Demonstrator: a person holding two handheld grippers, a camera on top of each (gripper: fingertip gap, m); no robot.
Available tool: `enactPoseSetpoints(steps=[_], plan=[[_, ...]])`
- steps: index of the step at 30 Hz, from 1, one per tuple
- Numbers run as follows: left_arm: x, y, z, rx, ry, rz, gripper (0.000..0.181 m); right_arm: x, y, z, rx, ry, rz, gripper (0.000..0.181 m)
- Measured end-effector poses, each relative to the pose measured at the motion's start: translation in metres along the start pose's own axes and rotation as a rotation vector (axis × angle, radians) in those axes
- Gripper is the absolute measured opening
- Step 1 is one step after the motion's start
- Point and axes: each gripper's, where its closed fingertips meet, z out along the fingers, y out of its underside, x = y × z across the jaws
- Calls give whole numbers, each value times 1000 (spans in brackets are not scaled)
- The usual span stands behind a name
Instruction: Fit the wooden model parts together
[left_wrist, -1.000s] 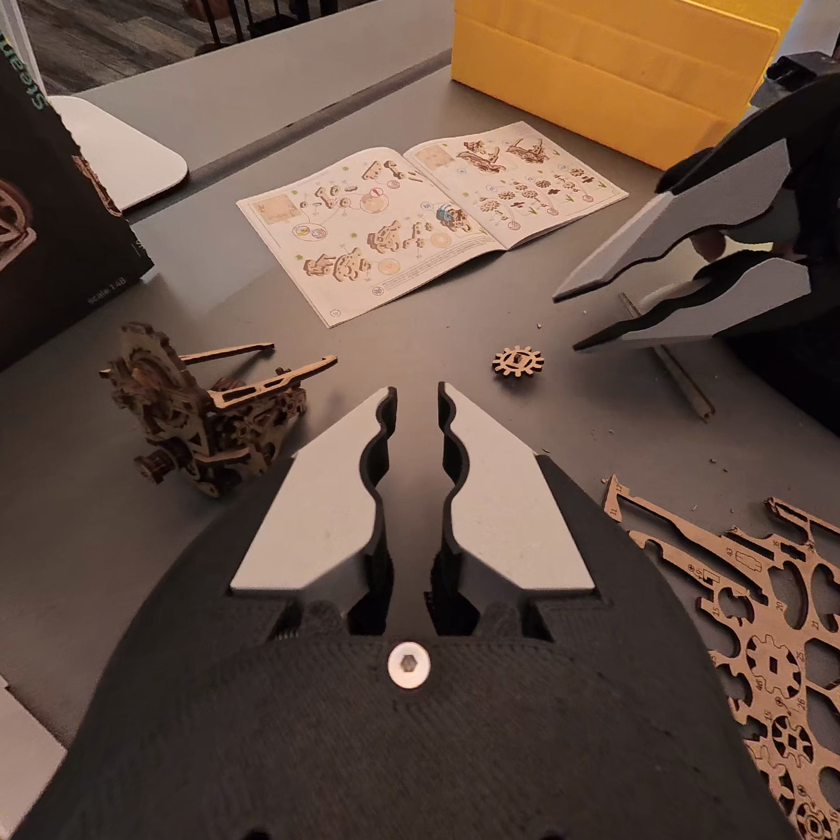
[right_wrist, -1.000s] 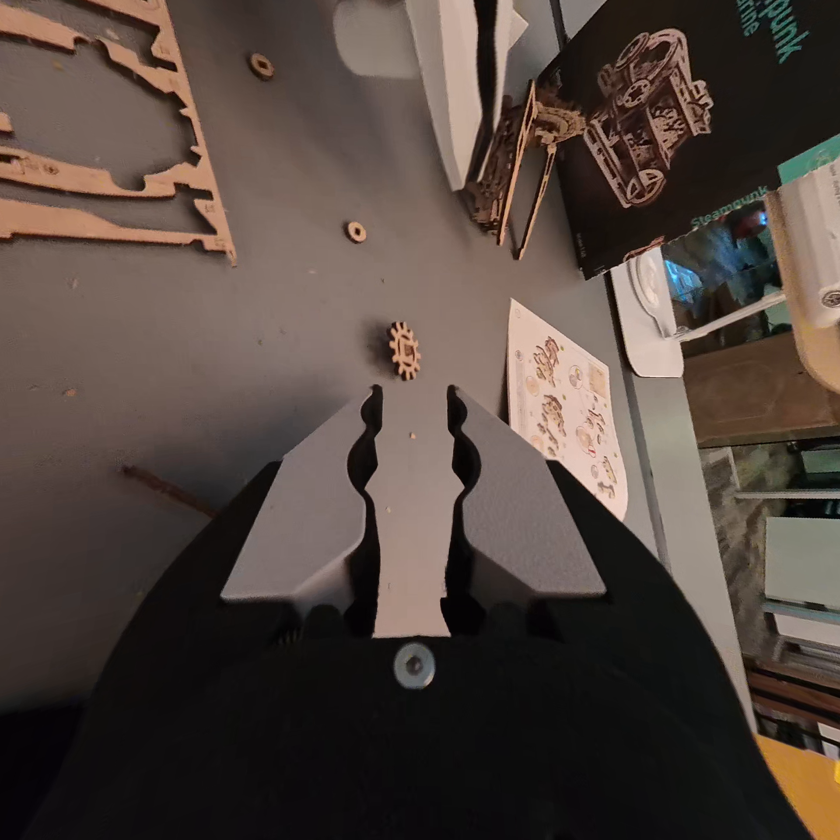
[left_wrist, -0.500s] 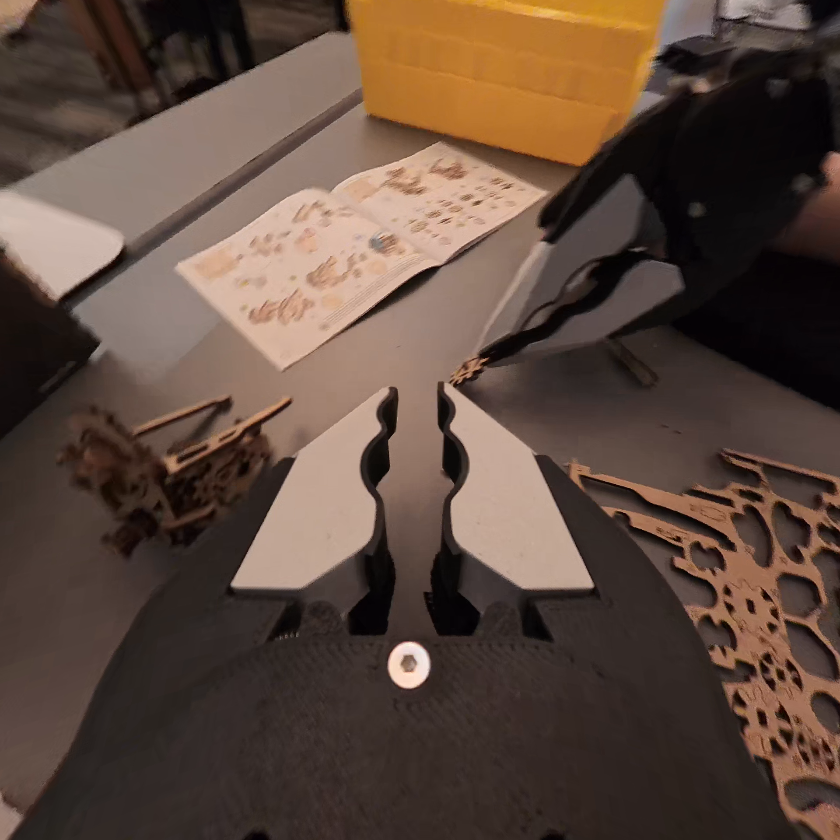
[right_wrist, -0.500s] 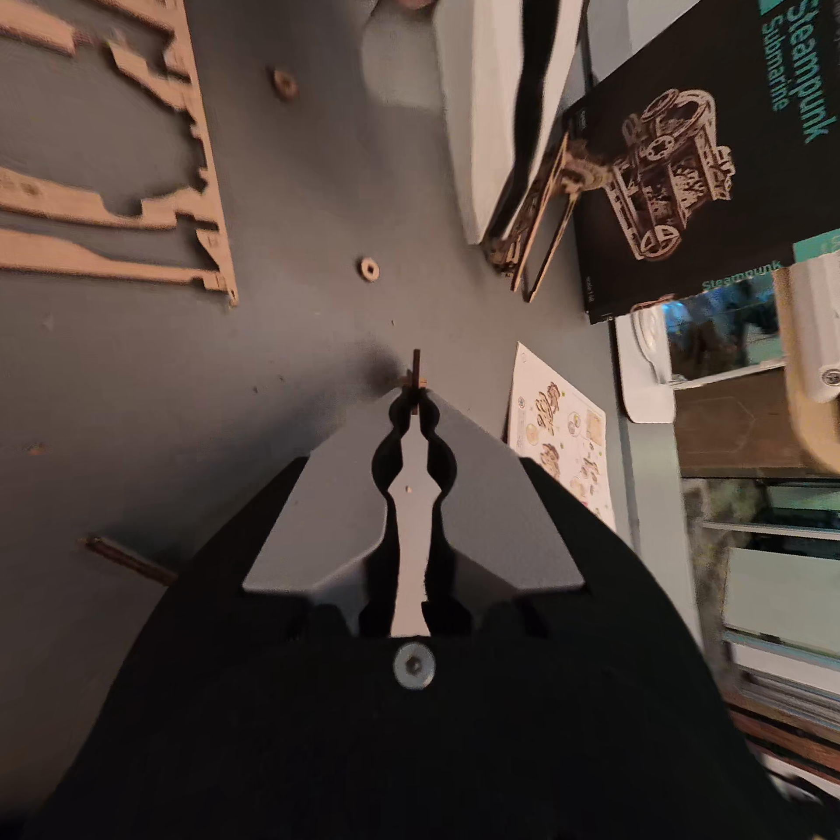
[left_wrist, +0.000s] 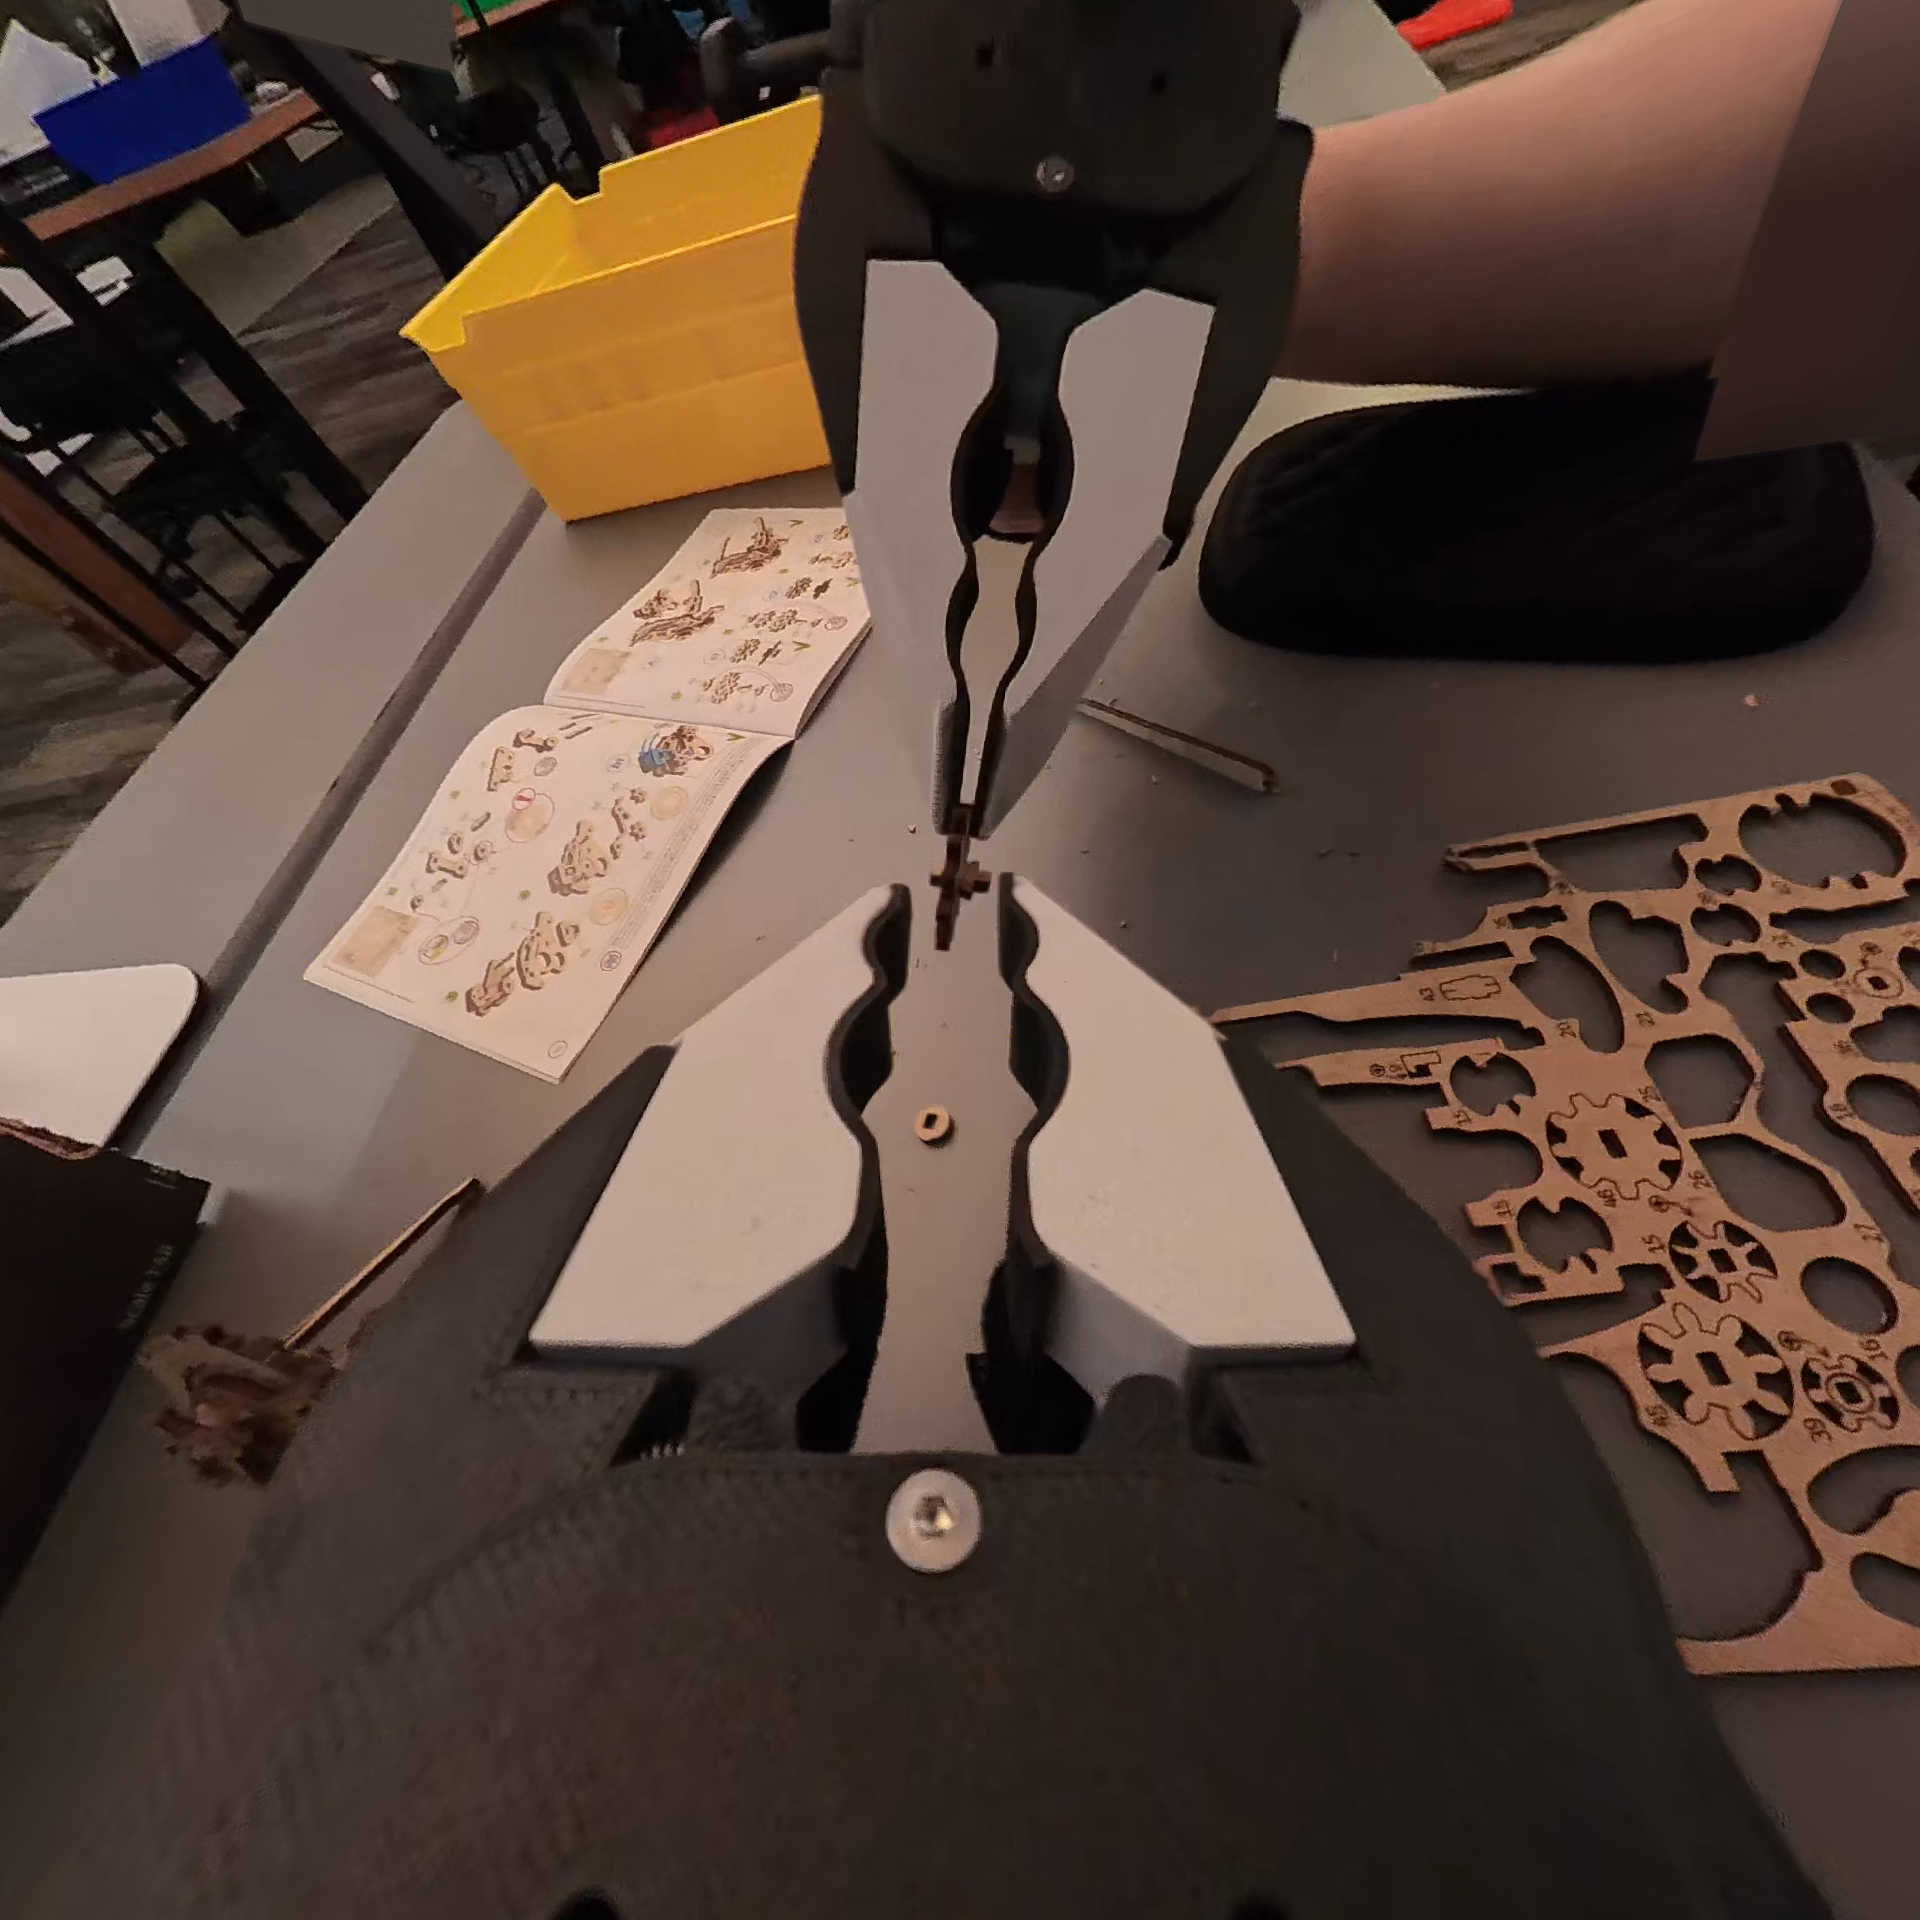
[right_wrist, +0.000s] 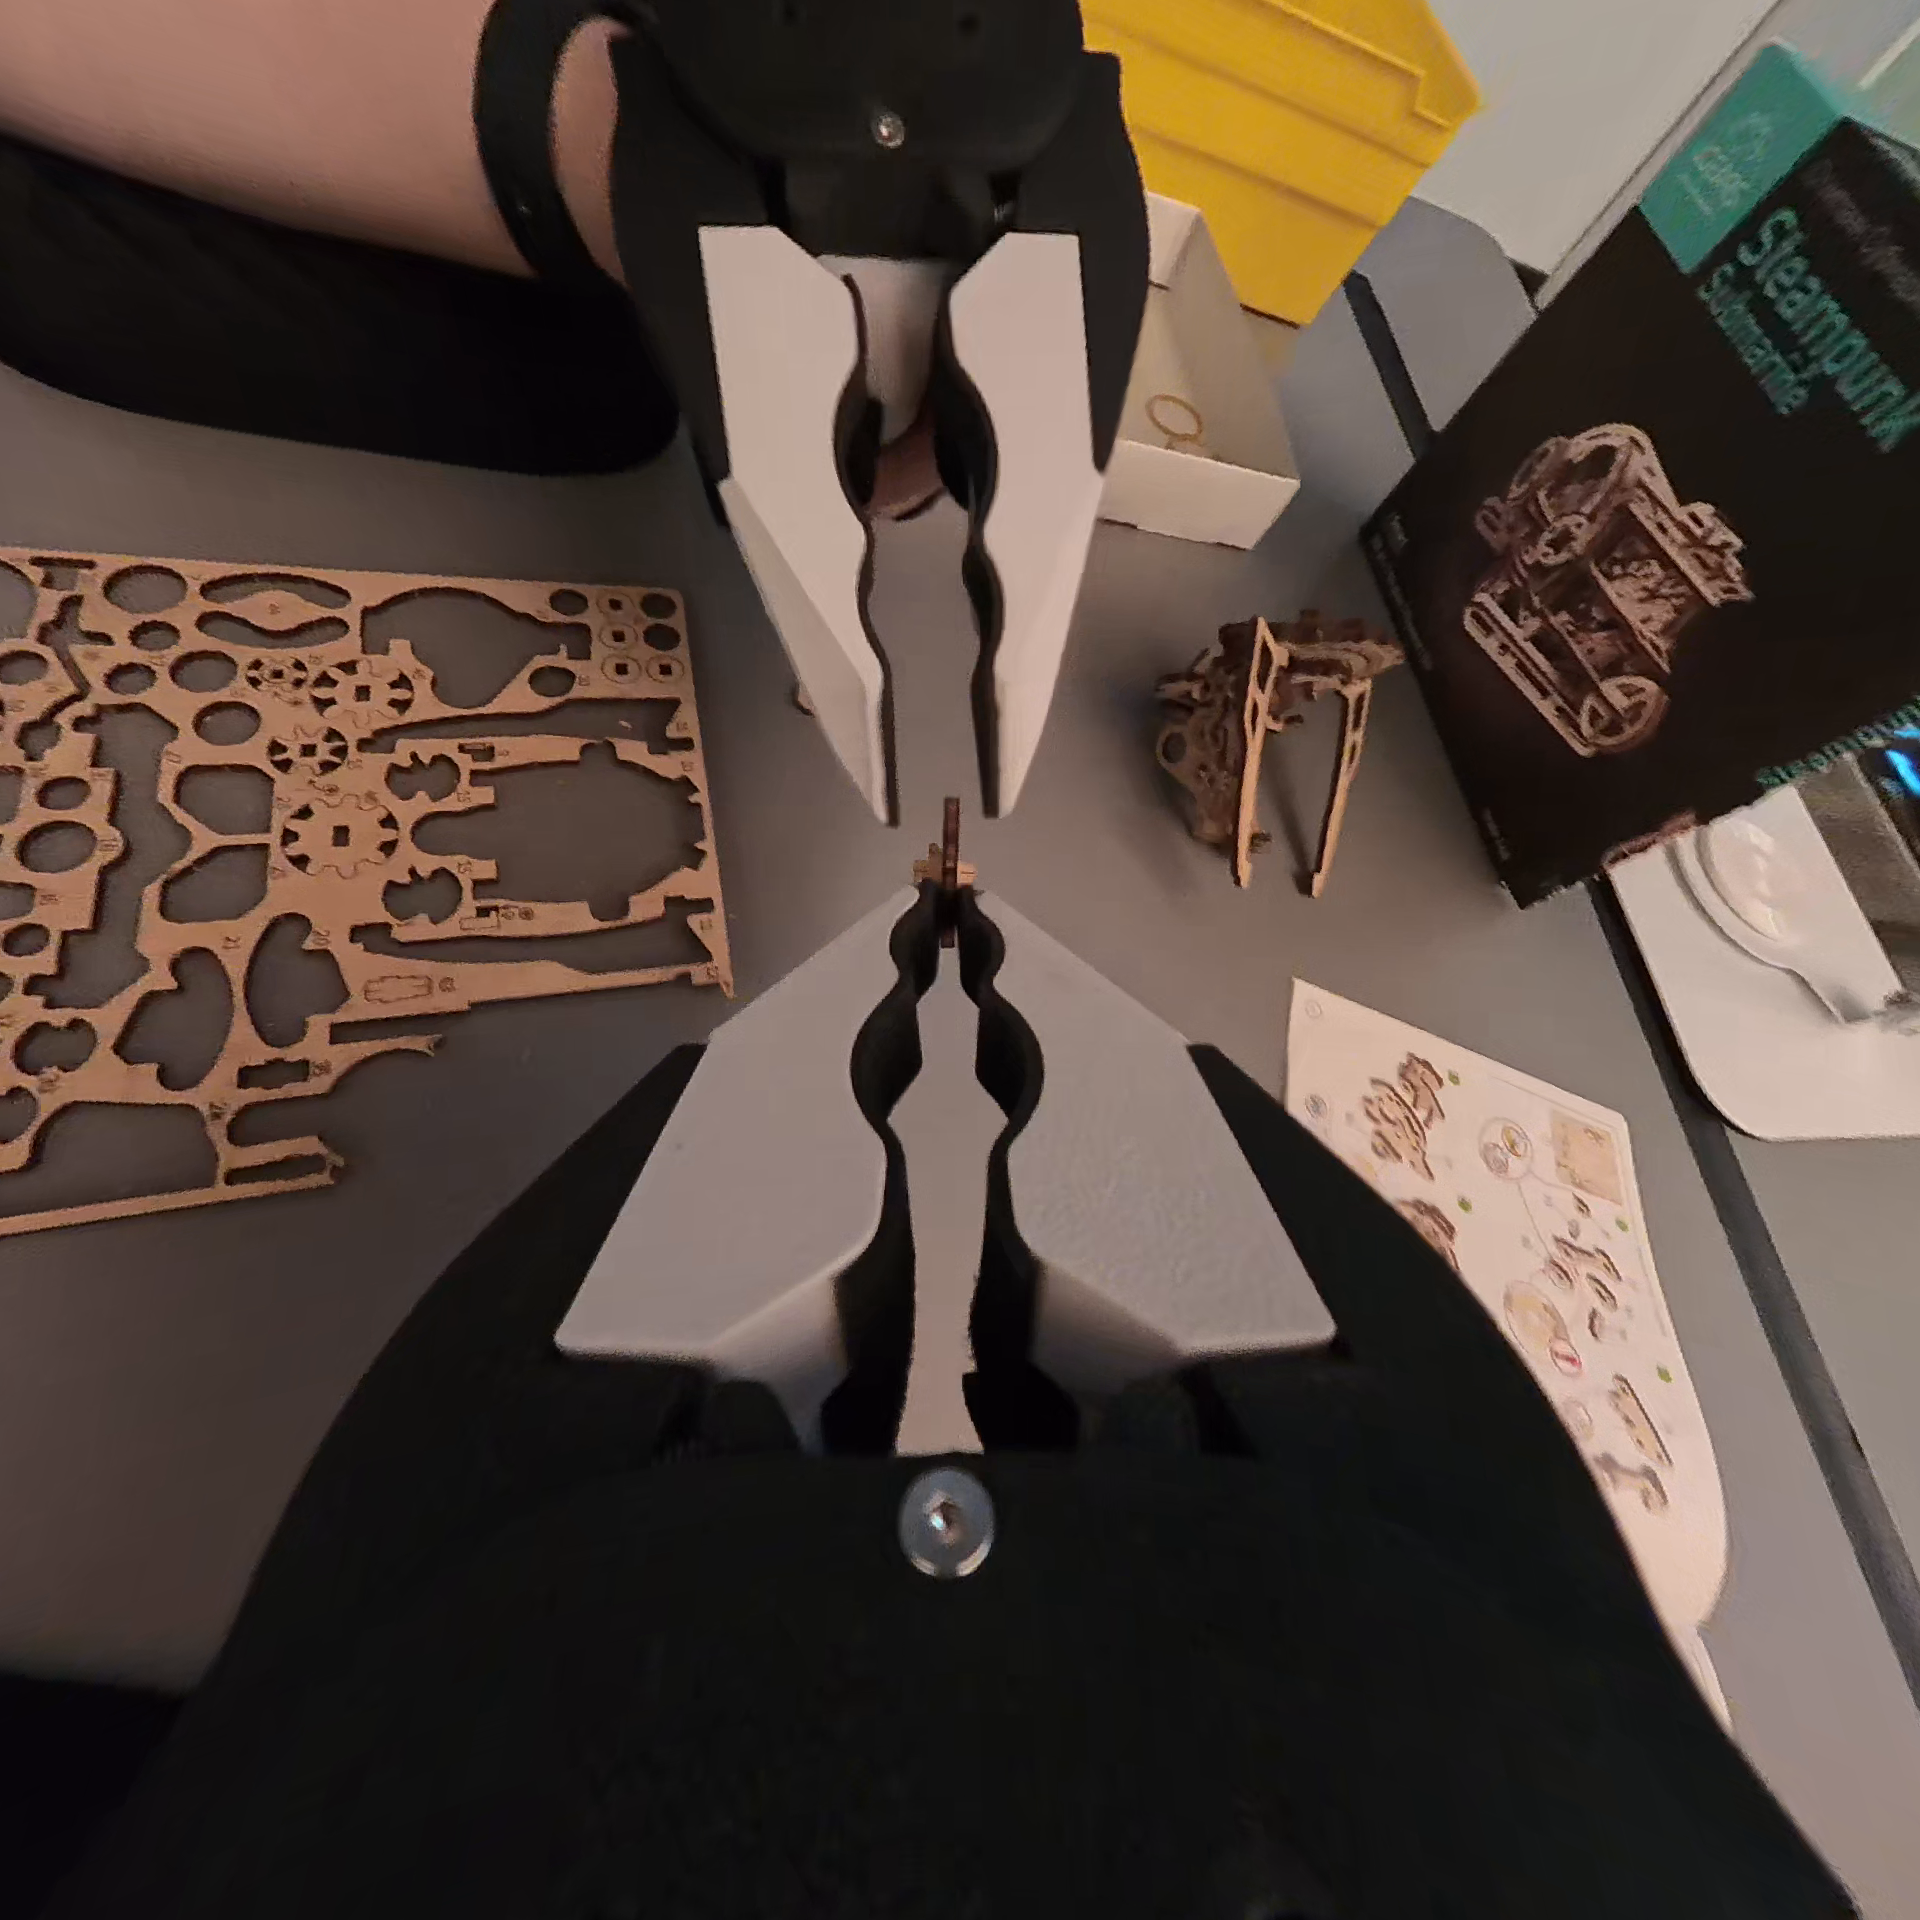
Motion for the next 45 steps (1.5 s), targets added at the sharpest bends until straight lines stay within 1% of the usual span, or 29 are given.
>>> enactPoseSetpoints(steps=[1, 4, 6, 7, 8, 9, 11, 13, 14, 16, 19, 21, 23, 25, 26, 28, 30, 32, 36, 38, 40, 42, 45], plan=[[-1, 1, 0, -10, -11, 18, 6, 0, -3, 2, 12, -10, 2, 1], [-7, 4, -3, -23, -43, 53, 3, 7, -6, 7, -2, -8, -14, 1], [-14, 4, -8, -4, -73, 30, 0, 16, -11, 9, 31, 15, -2, 4], [-18, 5, -11, 2, -89, 13, 1, 22, -13, 9, 57, 43, 13, 15], [-24, 4, -15, 14, -114, -3, 0, 30, -11, 10, 73, 76, 32, 30], [-30, 3, -19, 34, -142, -17, 0, 34, -4, 12, 77, 85, 75, 31], [-41, 0, -26, 70, -201, -39, 0, 27, 15, 24, 49, 8, 208, 28], [-45, 1, -29, 80, -220, -42, 0, 11, 33, 41, -50, -69, 286, 25], [-46, 0, -29, 85, -228, -36, 0, 10, 41, 47, -108, -48, 288, 25], [-41, -1, -27, 98, -196, -48, 0, 8, 40, 56, -130, -31, 268, 23], [-39, -6, -27, 138, -160, -116, 0, -1, 40, 62, -171, -100, 334, 24], [-41, -7, -29, 153, -151, -154, 1, -8, 38, 65, -161, -134, 337, 25], [-44, -5, -31, 159, -153, -176, 0, -7, 45, 68, -189, -105, 303, 23], [-47, -4, -33, 162, -162, -190, 0, -5, 46, 69, -184, -83, 272, 21], [-49, -3, -34, 165, -168, -194, 0, -6, 46, 70, -178, -89, 270, 20], [-50, -5, -35, 175, -175, -201, 0, -9, 44, 71, -162, -112, 279, 9], [-52, -5, -36, 178, -188, -202, 0, -9, 44, 70, -166, -102, 263, 9], [-53, -5, -37, 183, -200, -205, 0, -7, 45, 64, -179, -50, 226, 8], [-48, -10, -36, 201, -194, -192, 0, -20, 18, 33, -70, 36, 149, 8], [-42, -11, -30, 188, -178, -161, 0, -26, 10, 17, -7, 79, 105, 8], [-35, -10, -23, 173, -157, -147, 0, -29, 11, 6, 17, 113, 59, 8], [-28, -13, -17, 172, -131, -134, 0, -32, 14, 0, 9, 124, 31, 8], [-18, -15, -11, 173, -91, -126, 0, -42, 23, 5, -2, 57, 66, 8]])
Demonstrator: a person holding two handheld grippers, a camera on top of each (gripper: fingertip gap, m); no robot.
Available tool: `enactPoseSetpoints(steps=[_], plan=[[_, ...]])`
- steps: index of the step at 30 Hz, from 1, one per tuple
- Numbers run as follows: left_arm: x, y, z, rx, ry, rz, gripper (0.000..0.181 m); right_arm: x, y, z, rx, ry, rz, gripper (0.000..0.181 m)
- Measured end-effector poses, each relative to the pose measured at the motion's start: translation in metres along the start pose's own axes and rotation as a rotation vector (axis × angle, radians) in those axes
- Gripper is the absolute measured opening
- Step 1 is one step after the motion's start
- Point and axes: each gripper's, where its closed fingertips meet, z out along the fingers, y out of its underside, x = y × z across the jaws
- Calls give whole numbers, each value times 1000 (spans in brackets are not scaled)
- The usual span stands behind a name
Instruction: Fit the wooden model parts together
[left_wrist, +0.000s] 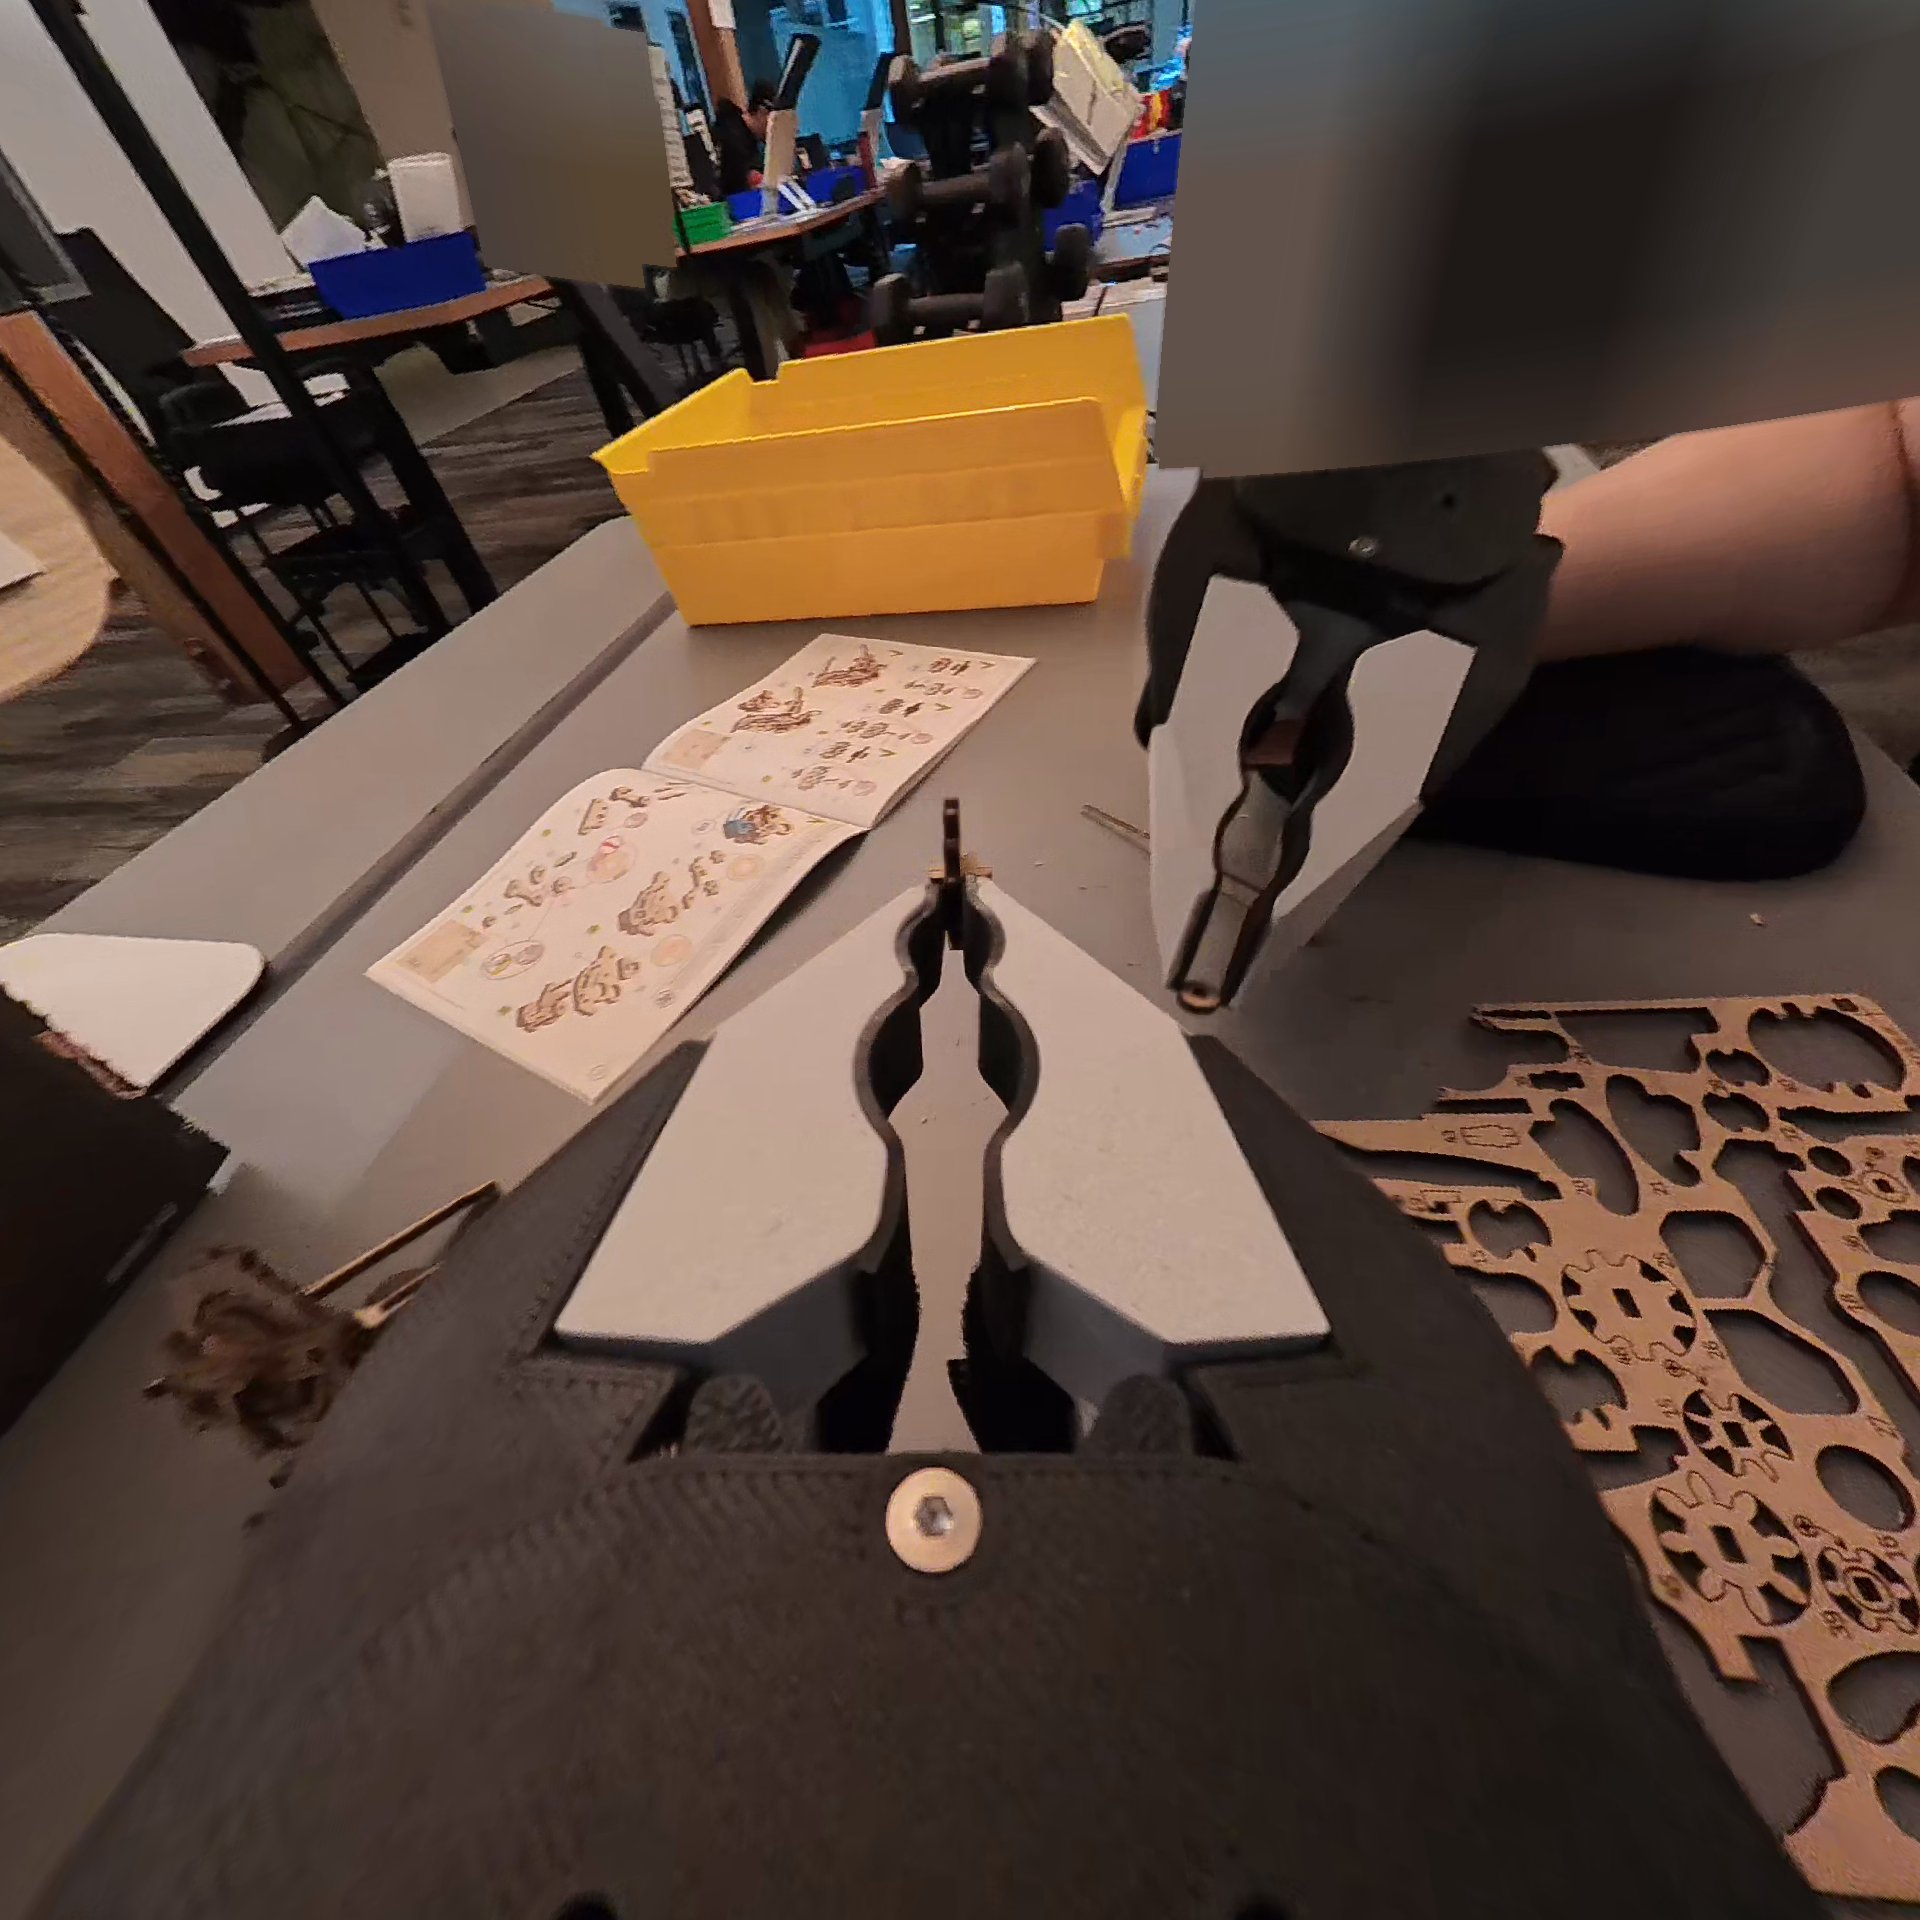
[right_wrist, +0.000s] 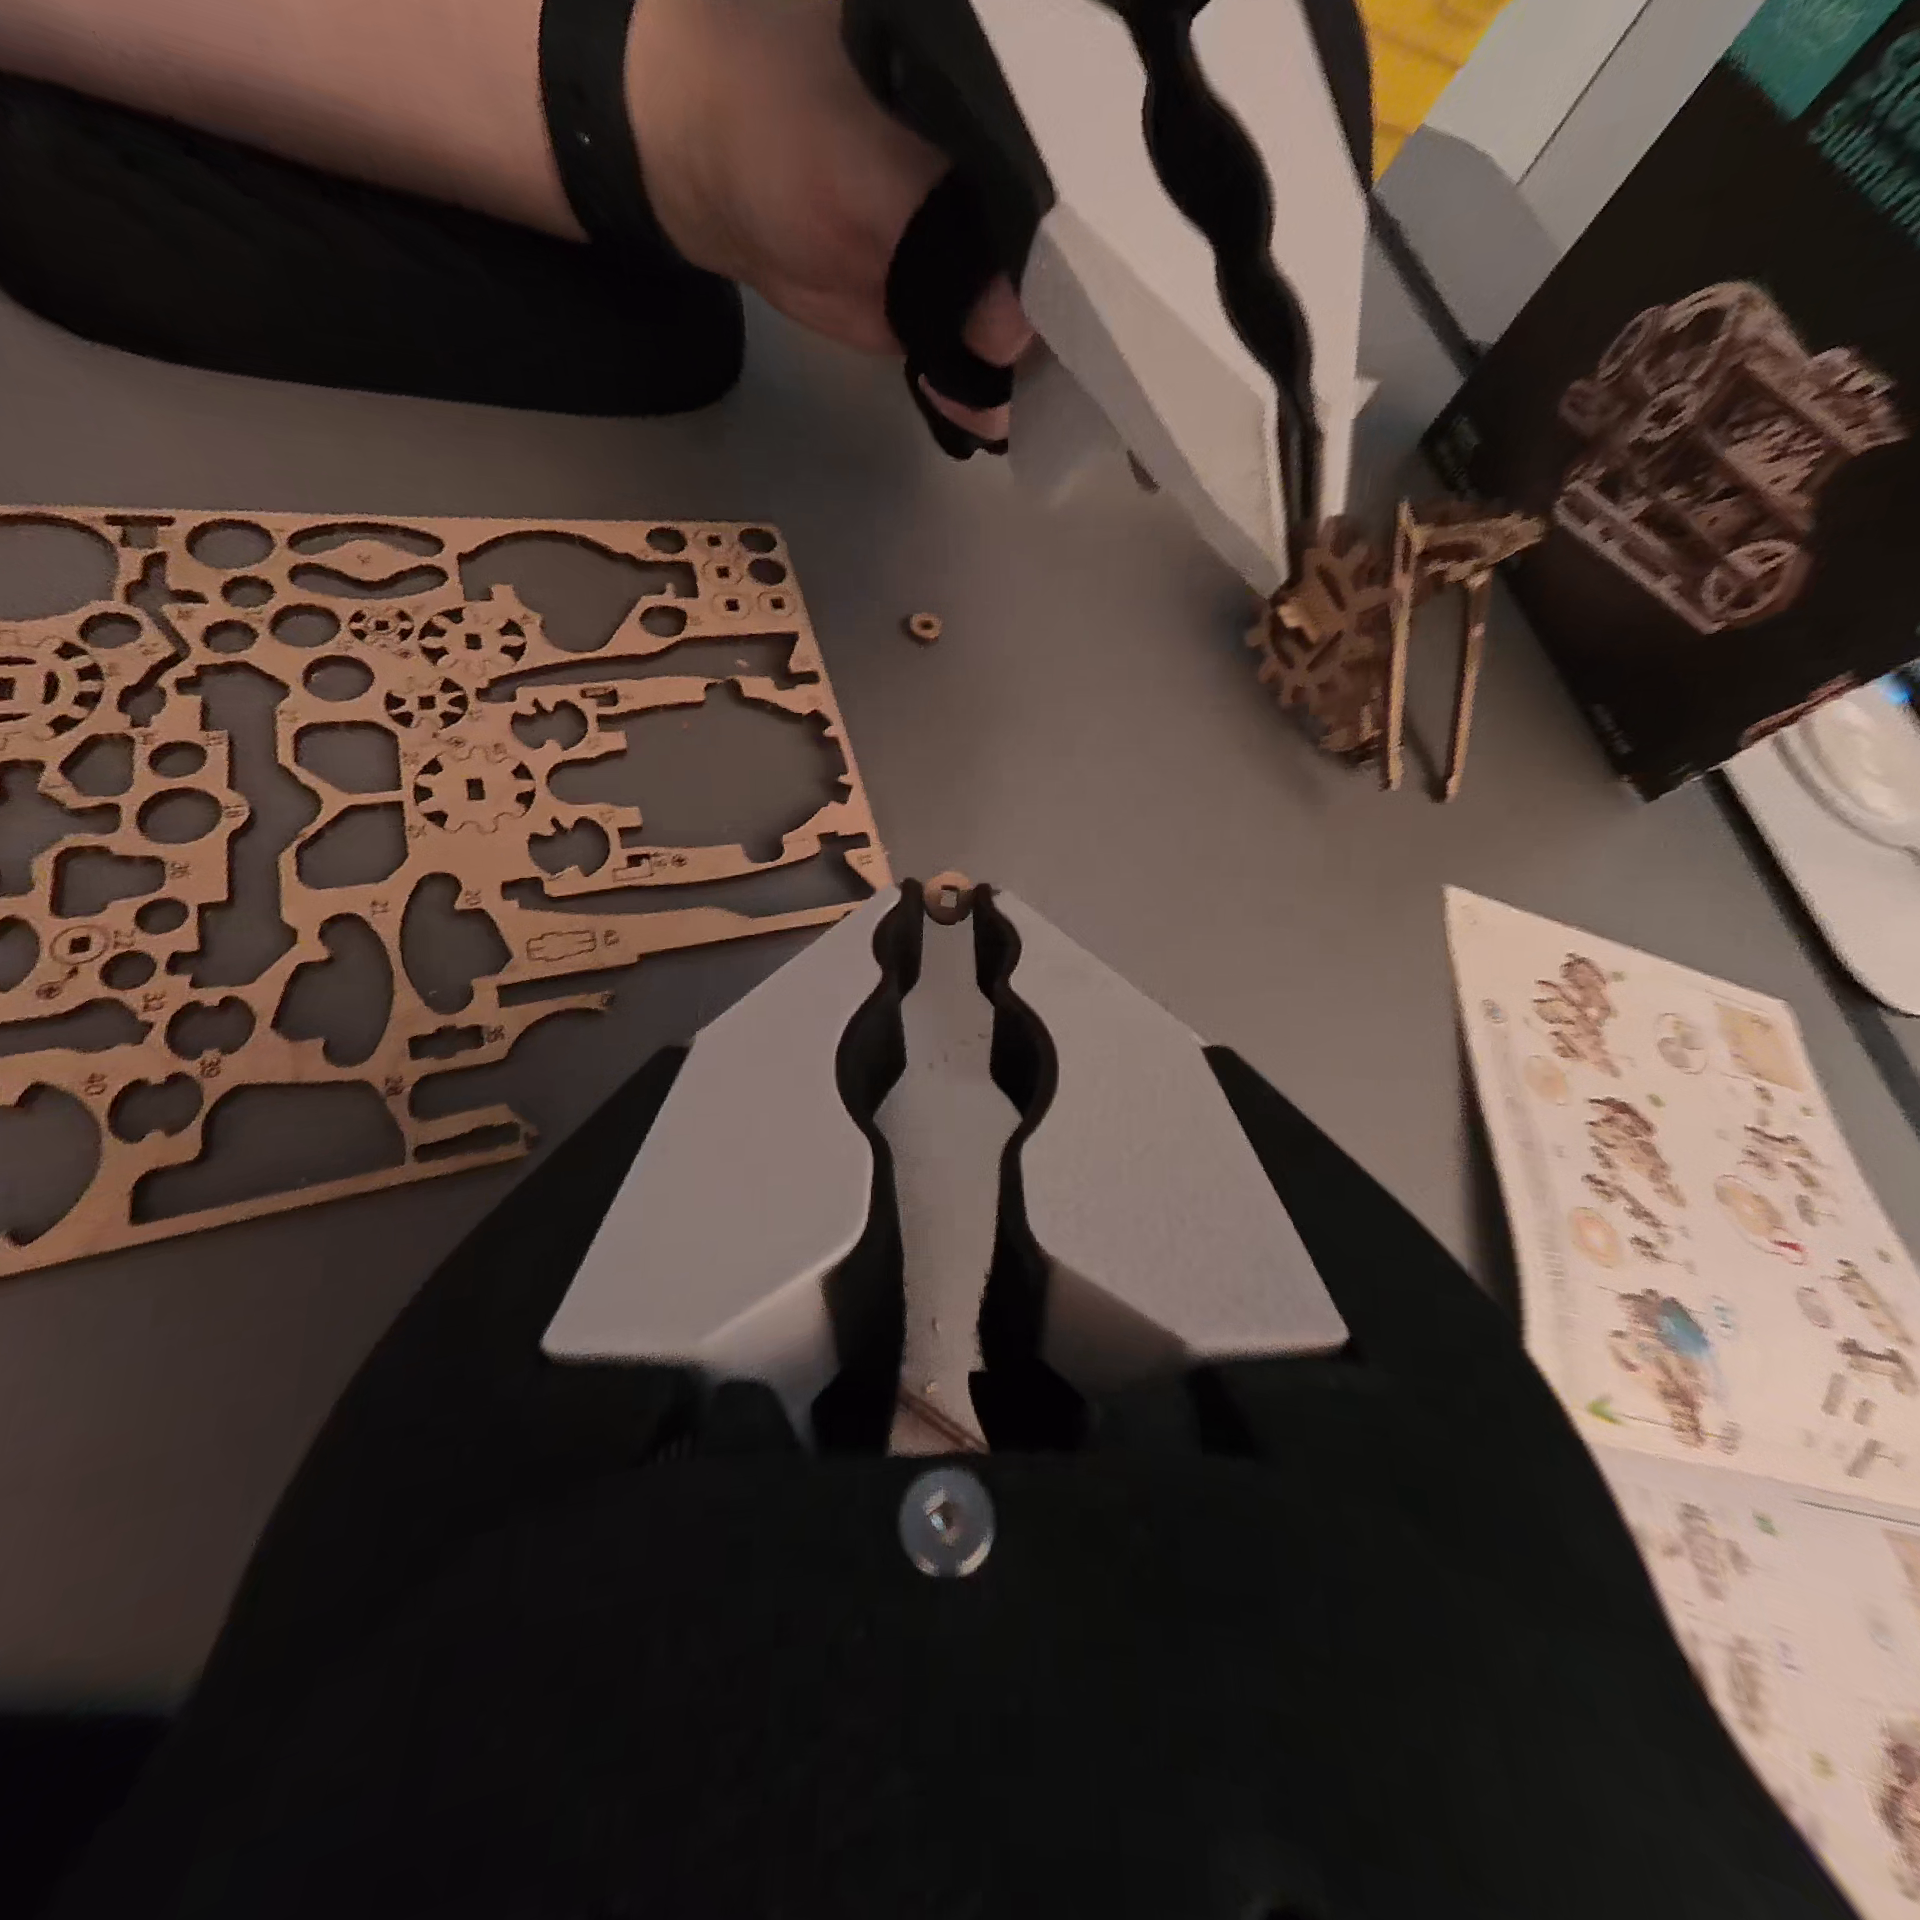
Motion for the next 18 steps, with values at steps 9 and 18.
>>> enactPoseSetpoints(steps=[9, 18], plan=[[19, -7, 6, 40, 107, -42, 0, -2, -5, -8, 64, -202, 369, 8], [34, -8, 15, 36, 242, -261, 0, 1, -29, -27, 272, -615, 968, 7]])
